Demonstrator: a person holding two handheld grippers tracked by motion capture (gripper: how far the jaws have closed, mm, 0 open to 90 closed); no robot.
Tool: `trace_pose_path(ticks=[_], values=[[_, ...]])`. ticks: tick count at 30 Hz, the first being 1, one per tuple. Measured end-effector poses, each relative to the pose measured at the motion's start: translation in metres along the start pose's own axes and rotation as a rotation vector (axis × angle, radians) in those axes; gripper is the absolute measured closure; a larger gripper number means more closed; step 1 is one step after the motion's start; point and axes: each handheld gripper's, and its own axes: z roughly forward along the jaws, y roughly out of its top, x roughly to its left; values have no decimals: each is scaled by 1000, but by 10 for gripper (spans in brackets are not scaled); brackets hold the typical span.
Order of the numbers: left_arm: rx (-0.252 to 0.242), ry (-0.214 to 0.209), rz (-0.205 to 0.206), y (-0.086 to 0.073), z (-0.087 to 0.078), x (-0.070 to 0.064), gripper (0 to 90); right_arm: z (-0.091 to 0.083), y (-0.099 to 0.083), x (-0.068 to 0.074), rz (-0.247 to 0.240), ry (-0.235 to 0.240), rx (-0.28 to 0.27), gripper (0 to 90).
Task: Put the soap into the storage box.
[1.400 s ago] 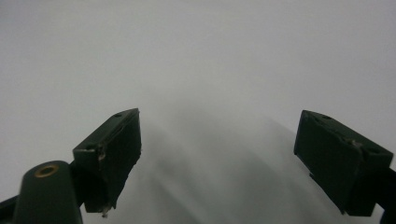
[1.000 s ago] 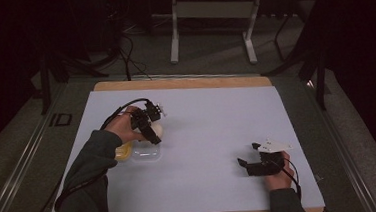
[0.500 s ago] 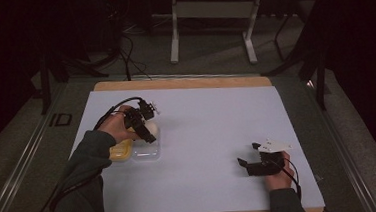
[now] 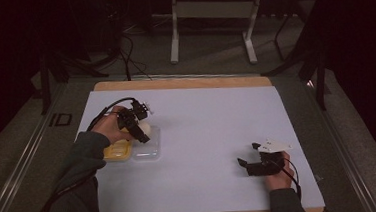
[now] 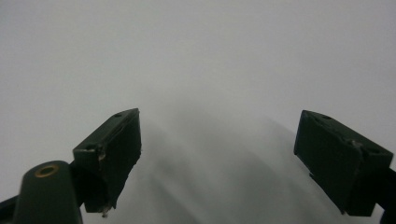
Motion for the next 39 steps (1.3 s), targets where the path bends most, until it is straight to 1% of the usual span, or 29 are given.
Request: trace_pose_path(ticks=[4,5,6,10,11,19,27,28,36,38,39], values=[[2,0,-7,-4,-1,2,258,0,0,0,1,0,-1,149],[2,2,-14,-5,-1,2,258,0,0,0,0,0,-1,150],[6,3,-10,-6,-1,3,258,0,0,0,0,0,-1,150],[4,2,-29,-10,-1,5,258,0,0,0,0,0,0,150],[9,2,-22,-12,-2,6,258,0,0,0,0,-1,-1,150],[16,3,-46,-21,-2,10,258,0,0,0,-1,-1,0,150],[-5,8,-74,-30,-6,15,258,0,0,0,-1,-2,0,150],[-1,10,-71,-31,-6,15,257,0,0,0,-2,-2,0,150],[-1,13,-87,-38,-5,18,258,0,0,0,-3,-3,0,150],[2,15,-82,-39,-5,19,258,0,0,0,-3,-3,0,150],[4,16,-91,-40,-5,19,258,0,0,0,-3,-3,0,150]])
